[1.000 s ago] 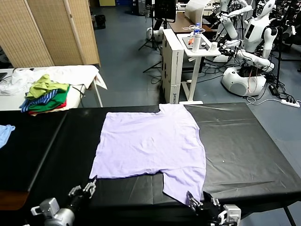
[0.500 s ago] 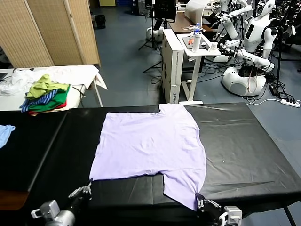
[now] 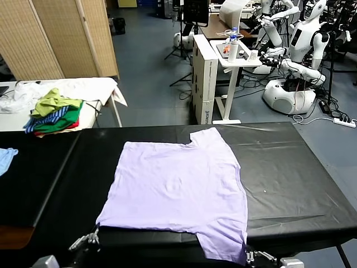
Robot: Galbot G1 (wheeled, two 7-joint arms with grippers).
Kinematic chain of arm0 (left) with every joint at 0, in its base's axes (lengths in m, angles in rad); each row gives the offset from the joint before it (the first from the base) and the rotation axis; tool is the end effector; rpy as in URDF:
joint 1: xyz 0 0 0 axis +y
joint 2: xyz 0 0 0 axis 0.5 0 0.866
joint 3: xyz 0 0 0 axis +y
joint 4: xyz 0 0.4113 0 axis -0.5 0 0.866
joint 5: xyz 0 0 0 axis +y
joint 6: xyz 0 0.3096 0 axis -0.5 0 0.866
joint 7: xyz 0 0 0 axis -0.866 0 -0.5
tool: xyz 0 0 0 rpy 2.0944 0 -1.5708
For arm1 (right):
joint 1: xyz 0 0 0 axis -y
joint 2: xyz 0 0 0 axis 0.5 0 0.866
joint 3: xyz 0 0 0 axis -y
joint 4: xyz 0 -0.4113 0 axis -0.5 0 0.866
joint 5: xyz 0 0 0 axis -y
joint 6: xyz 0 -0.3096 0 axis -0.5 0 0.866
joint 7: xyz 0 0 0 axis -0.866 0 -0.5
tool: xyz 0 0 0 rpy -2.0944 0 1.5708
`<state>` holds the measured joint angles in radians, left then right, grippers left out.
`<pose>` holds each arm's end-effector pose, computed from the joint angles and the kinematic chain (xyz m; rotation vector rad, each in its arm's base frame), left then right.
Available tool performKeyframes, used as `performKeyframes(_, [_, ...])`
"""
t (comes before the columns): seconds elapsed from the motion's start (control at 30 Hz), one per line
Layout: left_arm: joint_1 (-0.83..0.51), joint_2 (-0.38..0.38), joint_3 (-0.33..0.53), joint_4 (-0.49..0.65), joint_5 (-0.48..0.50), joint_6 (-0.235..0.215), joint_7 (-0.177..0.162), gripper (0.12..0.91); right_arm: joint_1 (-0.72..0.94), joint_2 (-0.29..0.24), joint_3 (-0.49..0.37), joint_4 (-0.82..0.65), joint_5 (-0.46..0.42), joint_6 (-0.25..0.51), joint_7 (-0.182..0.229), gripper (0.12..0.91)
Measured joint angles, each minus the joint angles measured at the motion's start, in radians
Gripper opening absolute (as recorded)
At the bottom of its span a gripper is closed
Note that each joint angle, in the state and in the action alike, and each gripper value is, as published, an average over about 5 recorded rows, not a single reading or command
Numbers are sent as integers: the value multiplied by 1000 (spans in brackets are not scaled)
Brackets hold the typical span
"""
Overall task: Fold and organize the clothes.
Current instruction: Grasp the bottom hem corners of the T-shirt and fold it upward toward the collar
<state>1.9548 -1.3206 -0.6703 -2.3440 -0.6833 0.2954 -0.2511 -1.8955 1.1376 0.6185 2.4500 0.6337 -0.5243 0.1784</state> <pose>-0.0077 0.0797 -0.2841 0.1873 -2.6208 0.4615 0.0182 -0.0895 -0.2460 0.2169 -2.5597 -0.1980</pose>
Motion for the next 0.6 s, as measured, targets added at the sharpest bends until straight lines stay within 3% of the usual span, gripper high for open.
performKeyframes(0.27, [-111, -52, 22, 63, 25, -48, 10, 146, 171, -45, -27, -127, 26, 112, -37, 139])
performKeyframes(0.6, [-276, -51, 56, 162, 110, -90, 57, 146, 403, -37, -144, -328, -20, 137, -30, 139])
